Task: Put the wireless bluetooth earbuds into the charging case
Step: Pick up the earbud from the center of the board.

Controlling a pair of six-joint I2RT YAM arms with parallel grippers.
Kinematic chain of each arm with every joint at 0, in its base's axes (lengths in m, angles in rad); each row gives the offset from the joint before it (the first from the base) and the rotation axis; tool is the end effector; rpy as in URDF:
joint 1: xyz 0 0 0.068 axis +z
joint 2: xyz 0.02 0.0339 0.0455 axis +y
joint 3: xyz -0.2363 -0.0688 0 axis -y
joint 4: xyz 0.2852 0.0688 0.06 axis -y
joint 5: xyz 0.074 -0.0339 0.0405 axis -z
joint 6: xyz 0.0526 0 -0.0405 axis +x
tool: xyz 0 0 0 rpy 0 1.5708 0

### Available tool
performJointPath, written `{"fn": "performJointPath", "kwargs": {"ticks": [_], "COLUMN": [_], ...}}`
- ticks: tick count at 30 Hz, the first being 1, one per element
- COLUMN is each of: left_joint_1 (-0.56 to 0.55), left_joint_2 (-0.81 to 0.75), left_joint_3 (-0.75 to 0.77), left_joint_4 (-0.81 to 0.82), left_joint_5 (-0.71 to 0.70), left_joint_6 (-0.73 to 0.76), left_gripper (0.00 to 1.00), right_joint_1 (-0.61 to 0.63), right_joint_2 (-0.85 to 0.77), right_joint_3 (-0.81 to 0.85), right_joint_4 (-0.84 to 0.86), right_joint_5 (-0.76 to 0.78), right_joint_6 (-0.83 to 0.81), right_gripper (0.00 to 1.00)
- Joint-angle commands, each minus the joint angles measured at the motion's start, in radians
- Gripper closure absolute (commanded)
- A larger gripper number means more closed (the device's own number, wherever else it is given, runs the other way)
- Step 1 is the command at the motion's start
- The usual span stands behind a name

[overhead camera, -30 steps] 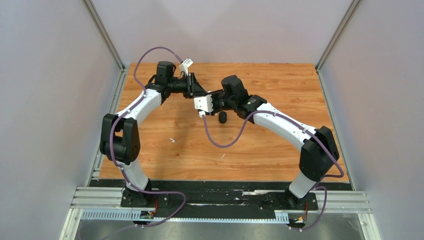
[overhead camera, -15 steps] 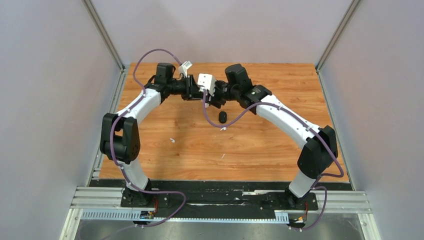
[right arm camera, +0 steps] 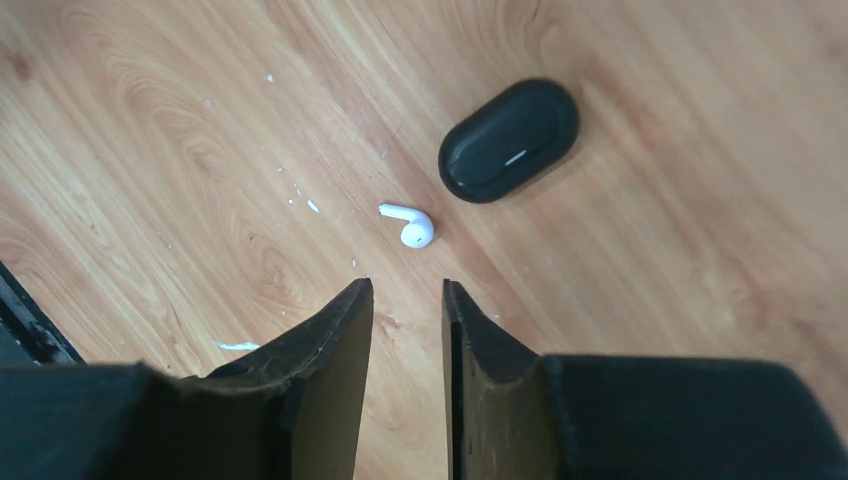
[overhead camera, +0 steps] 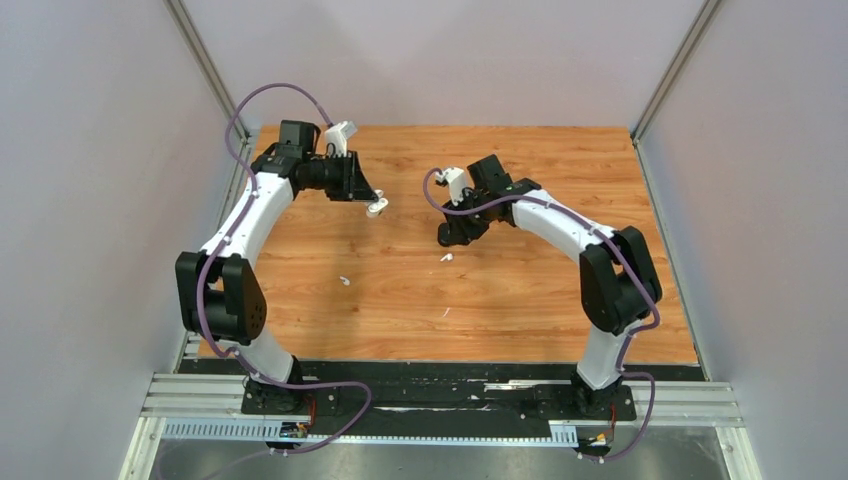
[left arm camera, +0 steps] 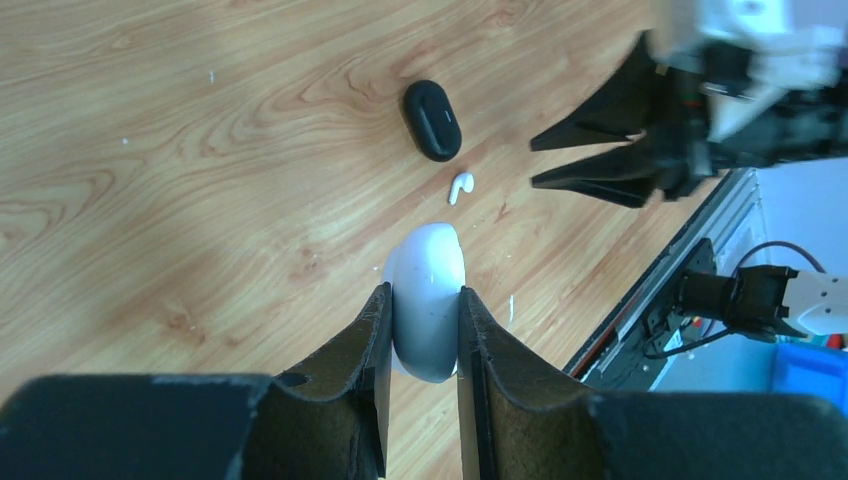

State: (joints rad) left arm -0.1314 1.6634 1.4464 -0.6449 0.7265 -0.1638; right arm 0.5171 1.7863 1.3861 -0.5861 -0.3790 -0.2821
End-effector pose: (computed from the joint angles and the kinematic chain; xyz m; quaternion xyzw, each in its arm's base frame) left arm 0.3990 -0.0880 0.2600 0.1091 0.8785 -0.3773 0.2719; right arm 0.3593 0.2267 0.1860 -0.4159 0.8453 0.2123 0.2598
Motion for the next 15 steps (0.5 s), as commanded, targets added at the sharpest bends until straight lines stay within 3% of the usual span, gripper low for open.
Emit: {"fn": "performJointPath", "kwargs": {"ticks": [1,15], "left_joint_1": [-0.005,-0.005], "left_joint_2": [-0.083,-0.134], "left_joint_3": [-0.014,-0.077], "left_joint_4": [-0.034,-0.018], "left_joint_5": [-0.036,-0.038], "left_joint_6": [0.054,0.033], "left_gripper": [1.0,1.0], "right_joint_1": [0.001,-0.008], "right_joint_2": [0.08,0.238], "right_joint_3": [0.021,0.103], "right_joint_4": [-0.024,-0.025], "right_joint_5": [0.013,-0.027], "right_joint_6": [0.225,0.305], "right_gripper": [0.68,0.7]}}
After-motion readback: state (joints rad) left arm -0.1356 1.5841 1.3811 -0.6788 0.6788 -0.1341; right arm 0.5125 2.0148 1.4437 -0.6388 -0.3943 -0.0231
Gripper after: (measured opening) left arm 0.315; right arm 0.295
